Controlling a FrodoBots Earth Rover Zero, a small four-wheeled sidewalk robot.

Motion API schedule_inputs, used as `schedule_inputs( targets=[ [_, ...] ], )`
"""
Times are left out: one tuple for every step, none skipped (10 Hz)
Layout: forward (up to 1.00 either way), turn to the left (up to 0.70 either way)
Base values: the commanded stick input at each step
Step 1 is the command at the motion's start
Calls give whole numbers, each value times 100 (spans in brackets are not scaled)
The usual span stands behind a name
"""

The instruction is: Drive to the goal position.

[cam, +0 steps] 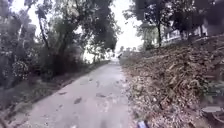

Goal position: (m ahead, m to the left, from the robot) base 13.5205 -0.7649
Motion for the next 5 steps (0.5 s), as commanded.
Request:
schedule_inputs(
  targets=[
    [50,-49],
    [50,-50],
    [50,-50],
    [50,-50],
    [50,-41]
  ],
)
